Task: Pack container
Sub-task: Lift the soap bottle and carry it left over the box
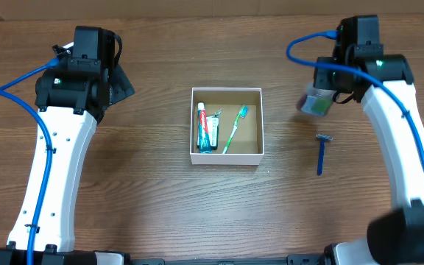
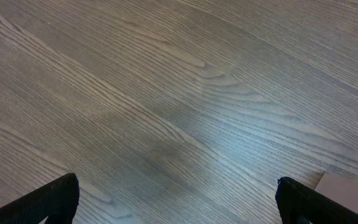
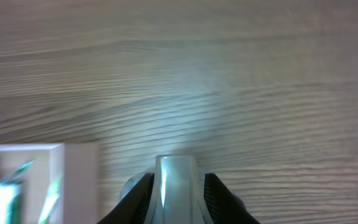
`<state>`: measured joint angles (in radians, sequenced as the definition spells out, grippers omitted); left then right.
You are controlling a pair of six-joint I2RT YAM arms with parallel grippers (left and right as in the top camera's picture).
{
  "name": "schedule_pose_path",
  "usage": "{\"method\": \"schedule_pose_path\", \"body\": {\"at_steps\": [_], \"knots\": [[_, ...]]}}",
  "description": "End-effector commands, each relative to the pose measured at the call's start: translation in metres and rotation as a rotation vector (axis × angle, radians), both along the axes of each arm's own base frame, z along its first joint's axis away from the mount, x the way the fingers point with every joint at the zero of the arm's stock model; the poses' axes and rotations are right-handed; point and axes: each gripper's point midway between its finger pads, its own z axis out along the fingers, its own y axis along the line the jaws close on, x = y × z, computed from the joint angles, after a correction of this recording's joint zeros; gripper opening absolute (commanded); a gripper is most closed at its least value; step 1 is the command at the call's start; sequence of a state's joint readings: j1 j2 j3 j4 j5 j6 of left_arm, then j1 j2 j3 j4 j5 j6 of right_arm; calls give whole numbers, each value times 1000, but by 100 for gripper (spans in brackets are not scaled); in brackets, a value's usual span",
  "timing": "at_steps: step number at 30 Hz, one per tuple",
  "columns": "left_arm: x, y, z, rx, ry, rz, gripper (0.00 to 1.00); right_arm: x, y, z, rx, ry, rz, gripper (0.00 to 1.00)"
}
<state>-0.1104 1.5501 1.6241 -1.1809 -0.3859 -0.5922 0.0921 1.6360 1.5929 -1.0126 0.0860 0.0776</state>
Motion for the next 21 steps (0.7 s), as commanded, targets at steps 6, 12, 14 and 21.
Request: {"method": "schedule_pose_path", "body": {"at_steps": [6, 12, 14, 21], "knots": [[1, 0, 5, 9, -10, -17, 100, -43, 84, 95, 52, -232, 221, 26], [1, 0, 5, 9, -10, -17, 100, -53, 135, 97, 76, -251, 339, 25], [1, 0, 5, 9, -10, -17, 100, -48, 141, 93, 84, -250, 335, 25], [1, 0, 5, 9, -10, -17, 100, -23, 156, 61, 87, -200, 325, 25]]}}
